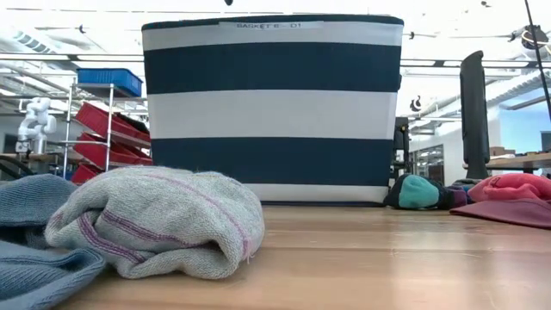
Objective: Sort clothes
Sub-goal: Put the blue short into the laundry organizer
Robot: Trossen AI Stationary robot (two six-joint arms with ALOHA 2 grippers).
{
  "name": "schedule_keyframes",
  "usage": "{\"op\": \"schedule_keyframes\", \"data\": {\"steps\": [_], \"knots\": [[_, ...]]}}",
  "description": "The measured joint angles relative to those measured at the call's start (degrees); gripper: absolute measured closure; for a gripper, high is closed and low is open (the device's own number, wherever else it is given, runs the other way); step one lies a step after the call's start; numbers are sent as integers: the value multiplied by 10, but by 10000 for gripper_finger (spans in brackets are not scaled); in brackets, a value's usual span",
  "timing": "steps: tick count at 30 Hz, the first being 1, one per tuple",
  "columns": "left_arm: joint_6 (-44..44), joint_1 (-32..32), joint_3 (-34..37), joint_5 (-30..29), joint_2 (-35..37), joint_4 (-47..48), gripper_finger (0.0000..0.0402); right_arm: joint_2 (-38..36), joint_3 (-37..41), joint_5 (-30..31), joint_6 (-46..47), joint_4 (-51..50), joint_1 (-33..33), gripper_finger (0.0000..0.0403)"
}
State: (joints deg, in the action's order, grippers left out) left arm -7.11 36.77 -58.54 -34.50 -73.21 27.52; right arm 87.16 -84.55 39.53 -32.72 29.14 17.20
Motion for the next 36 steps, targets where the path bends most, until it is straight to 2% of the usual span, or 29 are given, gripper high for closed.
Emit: {"op": "schedule_keyframes", "data": {"steps": [4, 8, 13, 16, 20, 27, 33, 36], "knots": [[0, 0, 0, 1, 0, 0, 201, -1, 0, -24, 69, -27, -92, 403], [0, 0, 0, 1, 0, 0, 201, 4, 0, -61, 202, -139, -188, 403], [0, 0, 0, 1, 0, 0, 201, 18, 0, -183, 382, -298, -283, 403], [4, 0, 0, 1, 0, 0, 201, 39, 0, -262, 442, -369, -314, 402], [3, 0, 0, 1, 0, 0, 201, 73, 0, -319, 469, -426, -327, 388], [3, 0, 0, 1, 0, 0, 201, 122, 0, -332, 469, -467, -325, 353], [3, 0, 0, 1, 0, 1, 201, 134, 0, -424, 450, -522, -327, 315], [3, 0, 0, 1, 0, 0, 201, 125, 0, -427, 436, -569, -326, 299]]}}
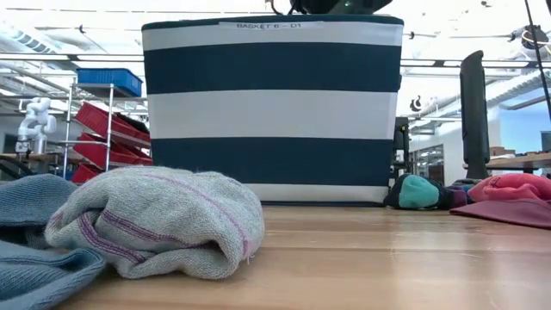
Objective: Sort clothes
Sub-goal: Put the blue short into the laundry organizer
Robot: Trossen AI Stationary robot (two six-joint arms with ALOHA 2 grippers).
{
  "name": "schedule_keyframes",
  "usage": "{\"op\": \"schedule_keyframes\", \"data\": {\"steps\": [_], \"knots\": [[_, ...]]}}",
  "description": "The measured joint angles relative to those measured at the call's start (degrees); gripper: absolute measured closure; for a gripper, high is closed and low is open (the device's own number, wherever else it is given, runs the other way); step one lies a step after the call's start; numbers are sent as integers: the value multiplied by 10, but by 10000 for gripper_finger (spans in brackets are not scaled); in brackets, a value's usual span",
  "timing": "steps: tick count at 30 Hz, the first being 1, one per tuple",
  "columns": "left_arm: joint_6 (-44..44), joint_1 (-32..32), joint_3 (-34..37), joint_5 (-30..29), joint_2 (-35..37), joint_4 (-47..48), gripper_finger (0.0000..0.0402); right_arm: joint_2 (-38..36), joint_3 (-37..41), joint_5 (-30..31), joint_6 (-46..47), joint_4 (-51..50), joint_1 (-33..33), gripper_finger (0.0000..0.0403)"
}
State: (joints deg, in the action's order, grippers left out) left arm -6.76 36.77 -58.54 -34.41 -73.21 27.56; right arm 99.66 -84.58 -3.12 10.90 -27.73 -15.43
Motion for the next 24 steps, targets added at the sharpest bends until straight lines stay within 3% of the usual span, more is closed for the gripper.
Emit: {"op": "schedule_keyframes", "data": {"steps": [5, 13, 18, 24], "knots": [[0, 0, 0, 0, 0, 0, 201, -30, 0, 29, -19, -61, -3, 290], [0, 0, 0, 0, 0, 0, 201, -70, 0, 40, -156, -152, 27, 296], [0, 0, 0, 0, 0, 0, 201, -107, 0, 151, -237, -162, 59, 296], [1, 0, 0, 0, 0, 0, 201, -157, 0, 255, -313, -96, 105, 296]]}}
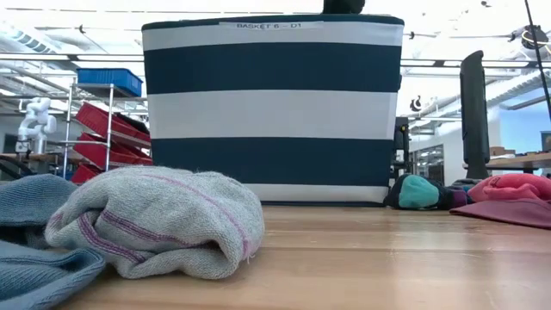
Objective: Sort clothes
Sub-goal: Put the blue short into the laundry organizer, then put the red underwear into the white and blue laundry organizer
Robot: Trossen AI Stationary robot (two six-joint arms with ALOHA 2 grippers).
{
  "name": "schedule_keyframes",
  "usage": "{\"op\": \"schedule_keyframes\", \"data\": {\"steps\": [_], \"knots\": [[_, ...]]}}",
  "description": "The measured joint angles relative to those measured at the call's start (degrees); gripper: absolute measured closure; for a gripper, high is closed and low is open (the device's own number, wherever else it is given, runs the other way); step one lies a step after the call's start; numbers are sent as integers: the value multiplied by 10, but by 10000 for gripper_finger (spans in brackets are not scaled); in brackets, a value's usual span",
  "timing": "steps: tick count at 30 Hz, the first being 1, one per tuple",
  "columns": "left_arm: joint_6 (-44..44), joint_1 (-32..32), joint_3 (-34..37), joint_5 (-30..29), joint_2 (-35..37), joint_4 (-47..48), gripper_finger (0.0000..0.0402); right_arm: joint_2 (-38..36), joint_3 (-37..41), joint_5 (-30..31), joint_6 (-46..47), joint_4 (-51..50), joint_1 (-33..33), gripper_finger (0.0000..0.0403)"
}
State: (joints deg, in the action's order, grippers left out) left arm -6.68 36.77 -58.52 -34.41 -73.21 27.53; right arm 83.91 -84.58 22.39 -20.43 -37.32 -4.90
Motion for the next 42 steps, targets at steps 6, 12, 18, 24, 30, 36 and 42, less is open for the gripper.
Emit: {"op": "schedule_keyframes", "data": {"steps": [6, 12, 18, 24, 30, 36, 42], "knots": [[0, 0, 0, 6, 0, 1, 201, -54, 0, 49, 15, 96, 47, 296], [-4, 0, 0, 58, 0, 7, 201, -96, 0, -45, 225, 149, 93, 296], [-19, 0, 0, 89, 0, 5, 201, -78, 0, -194, 300, 124, 152, 296], [-21, 0, 0, 103, 0, 5, 201, -23, 0, -210, 340, 56, 236, 296], [-21, 0, 0, 116, 0, 4, 201, 80, 0, -151, 344, 78, 307, 296], [-36, 0, 0, 139, -2, 4, 201, 196, 0, -132, 383, 75, 331, 296], [-35, 0, 0, 140, -2, 4, 201, 239, 0, -135, 554, -109, 327, 296]]}}
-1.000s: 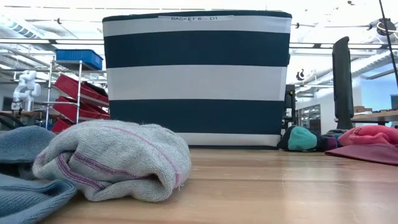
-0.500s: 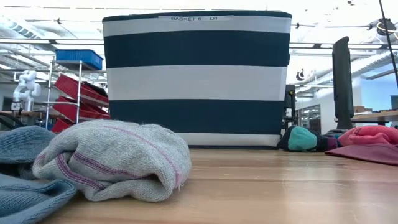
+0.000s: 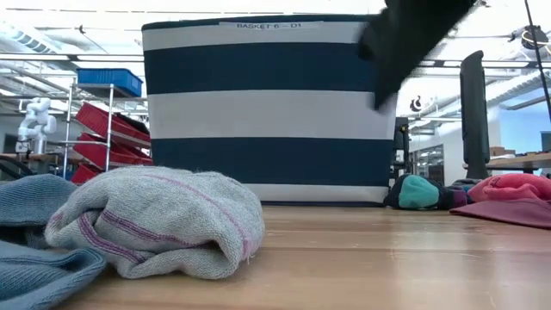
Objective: Sort clothes
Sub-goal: Put the red underwear into the white and blue laundry organizer
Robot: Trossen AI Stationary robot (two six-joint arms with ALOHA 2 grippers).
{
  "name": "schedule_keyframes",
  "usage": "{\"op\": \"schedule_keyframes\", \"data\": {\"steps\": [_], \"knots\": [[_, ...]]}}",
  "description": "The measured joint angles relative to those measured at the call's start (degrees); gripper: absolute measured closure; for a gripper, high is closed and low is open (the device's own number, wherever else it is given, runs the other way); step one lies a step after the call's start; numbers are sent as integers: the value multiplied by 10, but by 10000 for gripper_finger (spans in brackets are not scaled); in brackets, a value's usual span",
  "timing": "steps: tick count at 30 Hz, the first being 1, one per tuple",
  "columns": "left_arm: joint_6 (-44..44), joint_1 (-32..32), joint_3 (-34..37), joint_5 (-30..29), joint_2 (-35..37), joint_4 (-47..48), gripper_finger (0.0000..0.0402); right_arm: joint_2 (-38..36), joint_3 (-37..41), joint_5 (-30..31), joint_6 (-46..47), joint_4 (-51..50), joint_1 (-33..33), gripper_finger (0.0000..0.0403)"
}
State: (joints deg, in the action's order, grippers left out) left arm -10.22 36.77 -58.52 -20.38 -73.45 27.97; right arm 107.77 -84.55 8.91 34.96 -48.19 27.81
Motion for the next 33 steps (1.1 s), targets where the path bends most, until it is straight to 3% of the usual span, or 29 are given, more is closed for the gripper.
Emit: {"op": "schedule_keyframes", "data": {"steps": [4, 10, 16, 21, 24, 31, 33], "knots": [[0, 0, 0, 0, 0, 0, 201, 0, 0, -3, 112, -112, -3, 296], [0, 0, 0, 0, 0, 0, 201, -3, 0, -60, 272, -253, -3, 296], [0, 0, 0, 3, 0, 0, 201, -4, 1, -62, 309, -305, 1, 296], [-1, 0, 0, 4, 0, 0, 201, -5, 46, -46, 301, -295, 0, 296], [-1, 0, 0, 6, 0, 0, 201, -12, 101, -70, 308, -274, 0, 297], [0, 0, 0, 7, 0, 0, 201, -87, 256, -91, 325, -59, 4, 297], [0, 0, 0, 7, 0, 0, 201, -109, 294, -92, 352, -37, 5, 297]]}}
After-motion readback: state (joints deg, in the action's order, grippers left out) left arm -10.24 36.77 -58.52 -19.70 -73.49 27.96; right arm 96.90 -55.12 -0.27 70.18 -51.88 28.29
